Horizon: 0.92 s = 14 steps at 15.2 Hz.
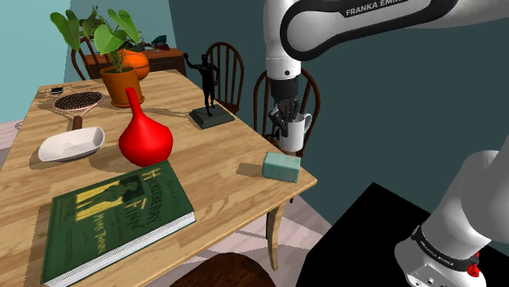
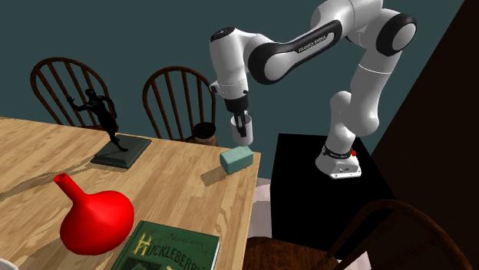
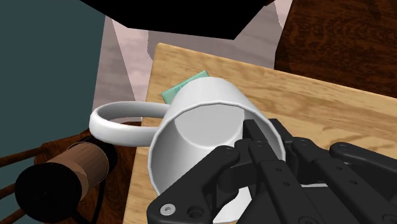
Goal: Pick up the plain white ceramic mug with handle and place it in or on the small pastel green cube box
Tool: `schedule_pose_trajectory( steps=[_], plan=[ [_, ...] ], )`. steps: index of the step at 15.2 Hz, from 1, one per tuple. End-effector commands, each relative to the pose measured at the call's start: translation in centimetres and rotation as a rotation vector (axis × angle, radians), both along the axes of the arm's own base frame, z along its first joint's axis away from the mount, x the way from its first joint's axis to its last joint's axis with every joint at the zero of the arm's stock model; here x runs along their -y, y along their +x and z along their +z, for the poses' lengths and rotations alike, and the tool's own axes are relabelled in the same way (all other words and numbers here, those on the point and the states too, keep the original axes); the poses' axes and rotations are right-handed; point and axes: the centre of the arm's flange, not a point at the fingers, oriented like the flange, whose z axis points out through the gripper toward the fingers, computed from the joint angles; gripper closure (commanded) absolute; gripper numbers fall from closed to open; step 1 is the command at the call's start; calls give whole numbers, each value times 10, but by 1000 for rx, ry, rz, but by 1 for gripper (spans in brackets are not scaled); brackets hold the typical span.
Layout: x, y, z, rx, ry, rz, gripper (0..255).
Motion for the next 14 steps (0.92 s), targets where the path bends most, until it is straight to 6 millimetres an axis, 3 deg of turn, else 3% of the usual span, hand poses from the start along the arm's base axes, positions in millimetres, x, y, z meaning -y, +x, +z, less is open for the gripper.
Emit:
schedule_pose_trajectory(
  steps=[1,8,14],
  plan=[
    [1,0,-10,1,0,0,255],
    [1,0,-46,1,0,0,255],
    [1,0,-46,1,0,0,255]
  ],
)
